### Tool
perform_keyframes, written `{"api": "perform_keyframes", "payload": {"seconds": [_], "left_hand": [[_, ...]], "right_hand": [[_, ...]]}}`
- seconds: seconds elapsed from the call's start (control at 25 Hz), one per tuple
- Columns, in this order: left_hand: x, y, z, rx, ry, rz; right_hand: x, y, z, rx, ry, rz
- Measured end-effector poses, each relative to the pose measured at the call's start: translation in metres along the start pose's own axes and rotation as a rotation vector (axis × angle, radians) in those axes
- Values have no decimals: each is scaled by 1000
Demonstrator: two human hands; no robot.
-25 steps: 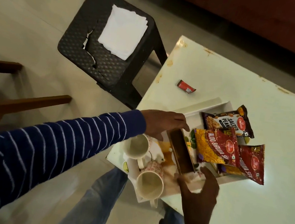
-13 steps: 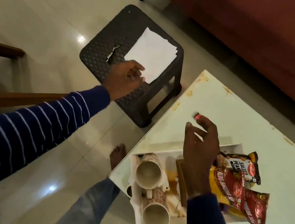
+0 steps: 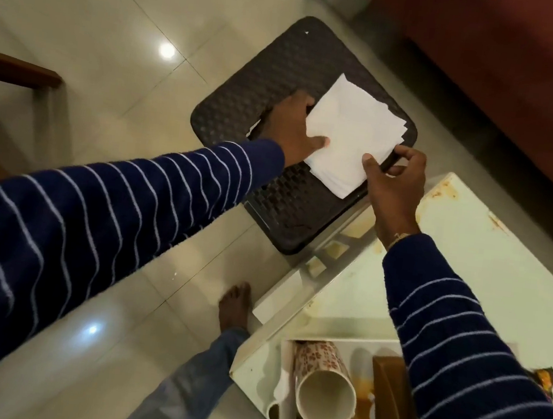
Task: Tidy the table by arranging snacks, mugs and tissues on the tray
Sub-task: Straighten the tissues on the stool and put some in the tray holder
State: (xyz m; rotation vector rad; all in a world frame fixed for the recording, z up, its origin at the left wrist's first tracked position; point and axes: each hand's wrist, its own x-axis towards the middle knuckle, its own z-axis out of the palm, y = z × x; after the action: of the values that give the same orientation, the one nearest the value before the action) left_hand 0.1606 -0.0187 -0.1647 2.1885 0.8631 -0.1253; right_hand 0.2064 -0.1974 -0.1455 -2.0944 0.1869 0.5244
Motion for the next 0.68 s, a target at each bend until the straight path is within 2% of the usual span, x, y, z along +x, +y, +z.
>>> {"api": "perform_keyframes", "payload": {"seconds": [0.08, 0.16, 0.36, 0.48, 0.68], "left_hand": [[1, 1, -1, -117, -29, -50], [4, 4, -6, -235, -82, -126], [-1, 14, -14, -545, -399, -297], [-12, 17, -16, -584, -475, -364], [-35, 22, -19, -689, -605, -334]], "right_hand": [[1, 2, 3, 22, 3, 20], [1, 2, 5, 118, -12, 121], [1, 8, -5, 433, -141, 434], [-9, 19, -11, 488, -238, 452], [-24, 25, -45, 645, -293, 375]]}}
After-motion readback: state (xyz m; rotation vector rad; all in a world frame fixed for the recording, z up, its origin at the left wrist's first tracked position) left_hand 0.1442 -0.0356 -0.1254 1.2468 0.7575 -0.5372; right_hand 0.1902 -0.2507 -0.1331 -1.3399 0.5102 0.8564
